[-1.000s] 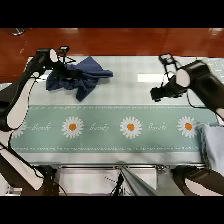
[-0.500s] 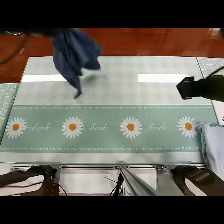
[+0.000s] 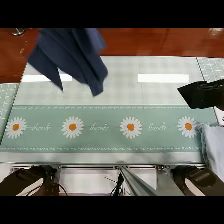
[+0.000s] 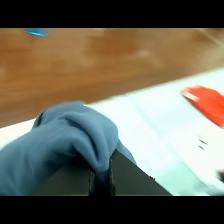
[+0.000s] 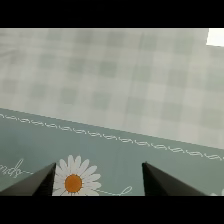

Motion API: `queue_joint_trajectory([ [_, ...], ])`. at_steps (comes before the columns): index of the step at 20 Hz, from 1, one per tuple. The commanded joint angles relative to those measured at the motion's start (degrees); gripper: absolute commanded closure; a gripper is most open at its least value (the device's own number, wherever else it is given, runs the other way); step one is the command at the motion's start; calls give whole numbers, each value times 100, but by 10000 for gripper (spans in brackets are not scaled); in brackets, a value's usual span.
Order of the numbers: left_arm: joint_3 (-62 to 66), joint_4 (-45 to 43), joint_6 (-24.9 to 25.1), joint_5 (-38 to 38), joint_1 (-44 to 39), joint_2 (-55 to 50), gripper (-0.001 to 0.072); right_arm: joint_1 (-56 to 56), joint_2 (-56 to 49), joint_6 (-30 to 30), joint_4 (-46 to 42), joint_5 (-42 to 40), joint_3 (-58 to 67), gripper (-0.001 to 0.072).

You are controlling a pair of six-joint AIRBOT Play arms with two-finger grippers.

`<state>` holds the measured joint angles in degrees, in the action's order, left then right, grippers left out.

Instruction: Fold the shirts.

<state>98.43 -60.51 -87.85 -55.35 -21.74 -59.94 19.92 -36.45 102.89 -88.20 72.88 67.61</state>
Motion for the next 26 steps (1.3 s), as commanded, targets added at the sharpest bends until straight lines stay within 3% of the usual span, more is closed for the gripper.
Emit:
queue_joint_trajectory([
  [1,-807,33,-184,186,-1150,269,682,7,70,-177,240,-92,0,89],
  [4,-2149,-275,-682,643,-1996,354,681,7,109,-186,188,-81,0,89],
  [9,-4592,-365,-1987,2253,-2865,332,680,7,107,-151,66,87,0,89],
  [11,-5108,-236,-2153,2496,-3051,282,678,7,107,-92,68,85,0,89],
  [12,-5211,-181,-2153,2441,-3080,256,637,7,107,-92,68,85,0,89],
  [13,-5211,-195,-2116,2253,-3071,234,351,7,107,-96,68,79,0,89],
  [14,-5198,-203,-1939,2155,-3018,256,5,7,107,-223,68,20,0,89],
  [15,-5117,-205,-1587,1882,-2883,319,6,-2,109,-831,17,-70,0,89],
  [16,-4955,-212,-1322,1416,-2621,404,6,-74,107,-1078,-514,-96,20,89],
  [18,-4618,-450,-1158,389,-1893,649,6,-520,109,-645,-2330,184,42,89],
  [20,-4531,-1097,-1163,-205,-1005,1069,6,-1545,109,-501,-3180,647,-9,89],
  [22,-4719,-1429,-1187,-192,-168,1305,7,-2520,275,-105,-2715,634,-426,89],
  [24,-5003,-660,-1064,-125,680,1062,8,-3150,472,-350,-1211,348,-1305,89],
  [26,-5259,640,-155,-164,1078,476,8,-3307,487,-734,197,251,-2273,89],
])
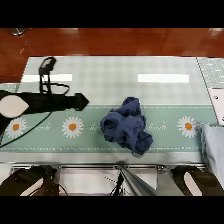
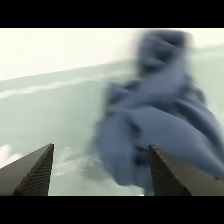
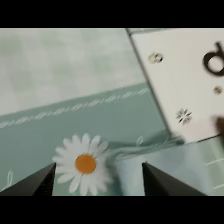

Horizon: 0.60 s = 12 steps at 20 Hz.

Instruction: Fold the shirts.

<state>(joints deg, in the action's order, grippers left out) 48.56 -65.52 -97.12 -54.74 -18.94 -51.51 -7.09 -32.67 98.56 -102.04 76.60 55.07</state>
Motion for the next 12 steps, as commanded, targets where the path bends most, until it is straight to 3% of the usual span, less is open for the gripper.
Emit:
queue_joint_trajectory([
  [1,-304,1731,1261,-302,831,-804,8,-579,109,-498,2269,-210,-1495,89],
  [3,-302,2680,1899,-260,807,-1663,7,-457,109,-702,3220,-339,-2164,89],
  [5,-299,3432,2256,-90,754,-2422,8,-214,109,-713,3556,-376,-2474,89],
  [9,-85,4374,2817,-122,404,-3460,8,365,103,-616,3541,-479,-2592,89],
  [12,188,4391,2813,-321,-66,-3893,8,603,103,-358,3552,-839,-2592,89],
])
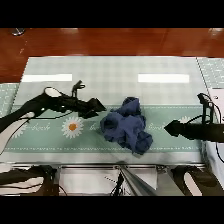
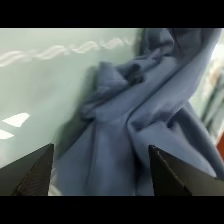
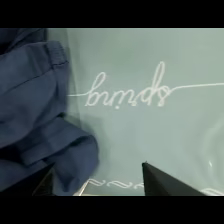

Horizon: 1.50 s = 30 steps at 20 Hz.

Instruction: Fold the shirts.

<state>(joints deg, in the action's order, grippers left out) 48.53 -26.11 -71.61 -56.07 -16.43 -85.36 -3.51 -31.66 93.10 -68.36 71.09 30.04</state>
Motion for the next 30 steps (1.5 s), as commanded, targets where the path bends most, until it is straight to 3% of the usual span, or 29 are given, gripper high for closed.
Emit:
queue_joint_trajectory([
  [1,269,450,275,-291,-424,-601,8,264,-9,238,205,-350,-90,89],
  [2,332,450,382,-365,-487,-643,31,262,-42,238,212,-356,-90,89],
  [3,374,450,597,-466,-509,-645,215,262,-131,216,208,-337,-92,89],
  [4,426,450,850,-651,-494,-643,620,262,-262,181,212,-319,-92,90],
  [5,483,450,1034,-800,-463,-636,681,267,-433,114,249,-313,-92,89],
  [9,586,452,1078,-1034,-293,-634,681,267,-1200,-468,997,-289,-92,89],
  [17,586,450,1091,-1045,-240,-634,681,267,-2745,-1139,955,59,-90,89],
  [25,586,476,1091,-1001,-289,-634,680,267,-3569,-1746,1871,-140,-90,89],
  [30,586,476,1093,-990,-291,-634,681,315,-3757,-1821,2146,-330,-87,92],
])
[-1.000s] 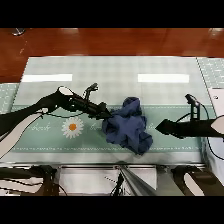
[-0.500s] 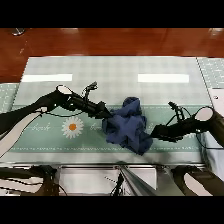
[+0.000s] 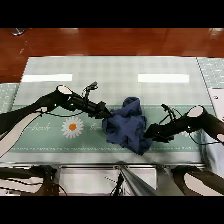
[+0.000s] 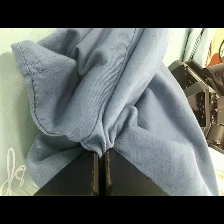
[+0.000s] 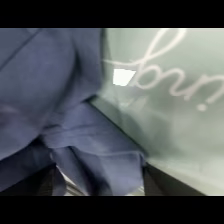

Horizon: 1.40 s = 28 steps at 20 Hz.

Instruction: Fold the shirts.

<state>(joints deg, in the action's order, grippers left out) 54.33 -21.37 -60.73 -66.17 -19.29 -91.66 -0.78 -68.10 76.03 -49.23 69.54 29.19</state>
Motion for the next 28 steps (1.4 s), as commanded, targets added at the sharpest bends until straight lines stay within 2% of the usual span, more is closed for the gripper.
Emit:
queue_joint_trajectory([
  [1,7,0,2,59,-4,-4,681,181,-116,-107,240,-275,-4,97],
  [3,7,2,0,144,-9,-4,681,634,-114,-109,219,-393,-2,128],
  [4,7,2,2,157,-9,-4,681,833,-114,-118,205,-422,2,342],
  [5,7,2,0,155,-9,-4,681,964,-111,-179,214,-448,4,626],
  [6,7,2,2,140,-7,-2,681,1036,-111,-243,223,-450,24,689],
  [9,57,70,0,83,184,229,681,918,55,-236,72,-50,522,690],
  [11,382,149,7,15,411,675,682,713,411,-44,-118,179,1419,690],
  [16,2358,120,-195,1213,599,2190,682,529,949,634,-717,63,5246,690],
  [18,3209,-168,-326,1521,654,2608,682,529,988,765,-909,101,6773,690],
  [21,4293,-1770,-1381,1659,697,3182,682,529,1180,848,-1311,210,8461,690],
  [25,4658,-3895,-2704,1384,693,4083,682,529,1915,894,-2111,713,8870,690],
  [26,4658,-4113,-2900,1204,693,4266,682,529,2079,935,-2328,973,8870,690],
  [28,4658,-4118,-2938,656,664,4610,682,529,2371,951,-2583,1419,8865,690],
])
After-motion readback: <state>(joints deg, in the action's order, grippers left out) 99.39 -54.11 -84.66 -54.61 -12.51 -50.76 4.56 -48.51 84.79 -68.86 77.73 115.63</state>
